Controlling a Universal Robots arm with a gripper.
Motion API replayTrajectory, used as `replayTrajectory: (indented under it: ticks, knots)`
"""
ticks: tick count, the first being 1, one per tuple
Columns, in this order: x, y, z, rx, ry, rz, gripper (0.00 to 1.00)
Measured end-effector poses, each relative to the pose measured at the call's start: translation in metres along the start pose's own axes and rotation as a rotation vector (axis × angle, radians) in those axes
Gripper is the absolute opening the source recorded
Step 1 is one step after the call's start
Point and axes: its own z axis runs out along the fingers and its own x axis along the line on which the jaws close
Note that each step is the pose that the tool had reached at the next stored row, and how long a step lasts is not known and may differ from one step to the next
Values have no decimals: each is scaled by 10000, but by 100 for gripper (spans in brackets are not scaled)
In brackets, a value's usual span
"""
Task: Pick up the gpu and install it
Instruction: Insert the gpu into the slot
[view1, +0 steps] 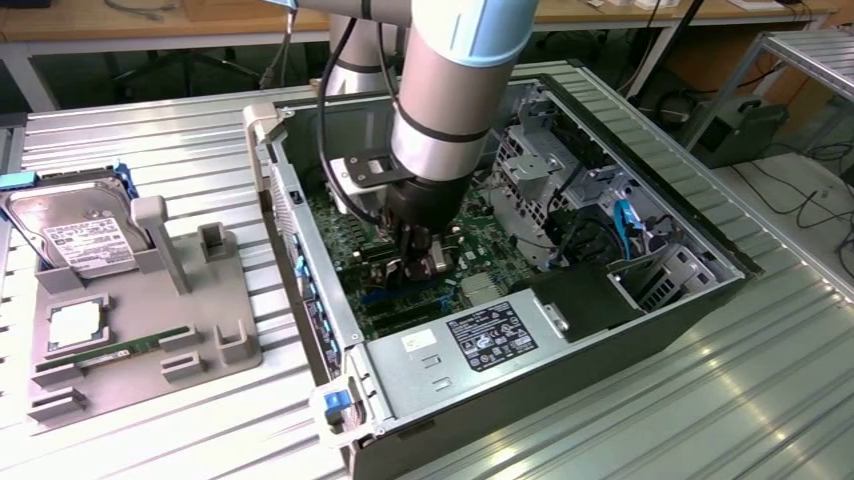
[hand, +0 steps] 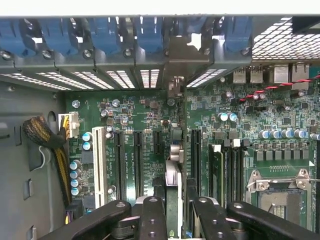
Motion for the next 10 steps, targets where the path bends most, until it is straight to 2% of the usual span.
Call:
replayTrajectory:
  ticks: [10]
  knots:
    - [-9,1,41,2,-13,-11,26]
